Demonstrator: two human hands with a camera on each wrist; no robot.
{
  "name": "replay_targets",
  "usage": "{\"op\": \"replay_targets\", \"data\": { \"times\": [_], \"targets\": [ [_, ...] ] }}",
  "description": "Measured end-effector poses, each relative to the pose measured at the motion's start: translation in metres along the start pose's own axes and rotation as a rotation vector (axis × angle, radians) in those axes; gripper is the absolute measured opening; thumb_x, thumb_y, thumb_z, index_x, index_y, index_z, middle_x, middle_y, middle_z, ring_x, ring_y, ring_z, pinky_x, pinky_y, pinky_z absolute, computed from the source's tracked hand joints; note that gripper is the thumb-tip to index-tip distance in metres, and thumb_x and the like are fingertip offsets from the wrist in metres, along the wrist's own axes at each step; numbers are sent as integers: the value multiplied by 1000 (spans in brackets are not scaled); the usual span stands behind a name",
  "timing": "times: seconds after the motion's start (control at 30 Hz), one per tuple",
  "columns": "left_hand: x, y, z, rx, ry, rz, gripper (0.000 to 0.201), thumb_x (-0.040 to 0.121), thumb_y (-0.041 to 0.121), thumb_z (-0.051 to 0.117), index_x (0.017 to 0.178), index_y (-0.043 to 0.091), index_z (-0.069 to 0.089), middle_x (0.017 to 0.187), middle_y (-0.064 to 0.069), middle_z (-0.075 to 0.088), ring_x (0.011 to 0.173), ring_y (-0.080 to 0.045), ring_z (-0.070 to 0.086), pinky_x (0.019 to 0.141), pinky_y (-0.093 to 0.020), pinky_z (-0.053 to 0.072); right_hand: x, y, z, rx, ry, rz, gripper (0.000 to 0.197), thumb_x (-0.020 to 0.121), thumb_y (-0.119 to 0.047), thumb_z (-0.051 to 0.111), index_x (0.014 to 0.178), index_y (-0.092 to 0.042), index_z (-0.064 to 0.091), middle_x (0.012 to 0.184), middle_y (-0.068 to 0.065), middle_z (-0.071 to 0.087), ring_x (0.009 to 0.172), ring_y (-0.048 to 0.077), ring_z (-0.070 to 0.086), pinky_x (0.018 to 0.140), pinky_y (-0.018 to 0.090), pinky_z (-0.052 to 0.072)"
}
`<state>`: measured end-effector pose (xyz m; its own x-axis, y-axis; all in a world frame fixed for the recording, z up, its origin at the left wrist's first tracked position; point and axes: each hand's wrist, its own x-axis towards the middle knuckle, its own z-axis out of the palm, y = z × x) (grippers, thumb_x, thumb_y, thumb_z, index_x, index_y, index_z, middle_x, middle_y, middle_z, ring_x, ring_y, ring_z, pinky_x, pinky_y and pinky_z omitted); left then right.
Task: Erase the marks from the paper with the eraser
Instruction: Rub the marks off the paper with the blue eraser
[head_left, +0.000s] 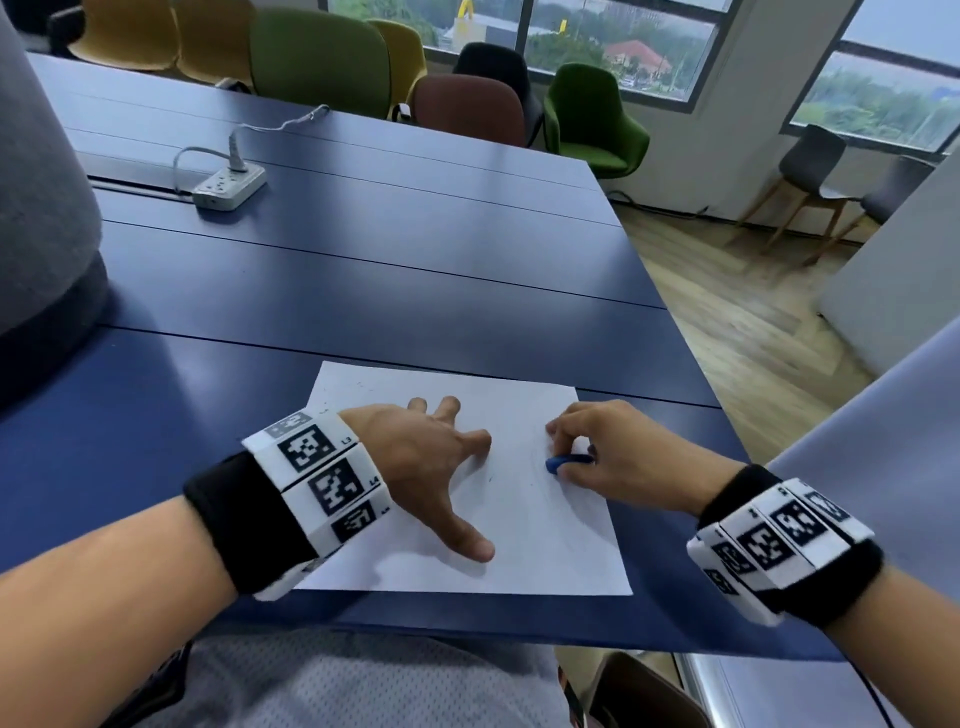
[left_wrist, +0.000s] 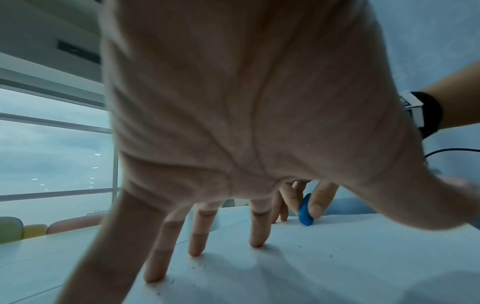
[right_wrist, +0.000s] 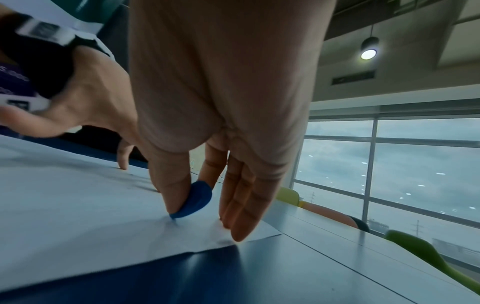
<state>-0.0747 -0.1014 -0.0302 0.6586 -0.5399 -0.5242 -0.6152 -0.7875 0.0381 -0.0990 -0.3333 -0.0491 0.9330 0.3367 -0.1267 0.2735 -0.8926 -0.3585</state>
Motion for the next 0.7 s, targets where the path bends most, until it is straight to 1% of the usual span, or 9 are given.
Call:
{"op": "replay_targets", "data": {
  "times": [0.07,0.17,0.3,0.37,0.4,0.47,0.5,0.57,0.7],
  "targets": [
    [-2,1,4,-1,19,7,90,66,87,53,138,37,30,141,-3,29,127,-30,37,85,-47,46,-12,-6,2,10,-7,-21,15,87,-31,67,75,-25,60,103,-9,63,94,11,61,80,28,52],
    [-4,9,13,17,101,23,73,82,72,53,136,26,33,134,-9,36,117,-30,42,82,-40,44,-25,-15,6,8,-21,-30,15,88,-32,65,77,-23,61,111,-7,62,89,9,59,80,25,50],
    [-1,17,18,46,188,13,78,80,62,66,132,14,34,130,-12,37,115,-29,41,81,-39,45,-31,-20,12,-8,-45,-44,14,88,-34,64,80,-23,62,107,-10,61,94,11,59,83,29,51],
    [4,16,14,44,165,6,88,73,64,72,136,18,31,138,-13,32,119,-32,40,83,-40,46,-23,-20,8,12,-30,-29,14,87,-34,65,81,-22,64,94,-11,62,85,9,60,77,25,51],
    [8,14,12,44,141,2,96,69,67,73,142,24,27,147,-14,25,125,-35,38,87,-43,48,-17,-18,4,17,-15,-13,15,87,-34,66,80,-21,65,86,-11,62,78,7,59,71,21,50],
    [13,11,8,45,79,-14,113,63,73,73,151,41,10,162,-8,-3,138,-41,28,99,-51,45,1,-14,-3,1,14,25,17,86,-34,68,78,-19,64,76,-11,60,68,6,57,61,17,44],
    [15,10,6,46,55,-28,119,60,76,73,151,47,2,163,-4,-14,142,-43,22,103,-54,42,10,-12,-5,-6,24,43,17,86,-32,68,78,-19,63,74,-11,60,66,5,56,59,17,42],
    [20,9,3,39,32,-62,124,58,79,72,150,52,-7,163,-2,-18,145,-45,13,107,-55,35,26,-5,-7,-20,32,76,16,86,-29,69,78,-20,60,73,-12,59,66,5,55,59,16,39],
    [22,9,2,36,38,-94,126,56,81,70,150,52,-9,163,-4,-13,144,-48,15,106,-52,35,33,-1,-4,-6,33,41,18,85,-29,71,74,-21,58,74,-9,59,63,7,53,59,21,40]
  ]
}}
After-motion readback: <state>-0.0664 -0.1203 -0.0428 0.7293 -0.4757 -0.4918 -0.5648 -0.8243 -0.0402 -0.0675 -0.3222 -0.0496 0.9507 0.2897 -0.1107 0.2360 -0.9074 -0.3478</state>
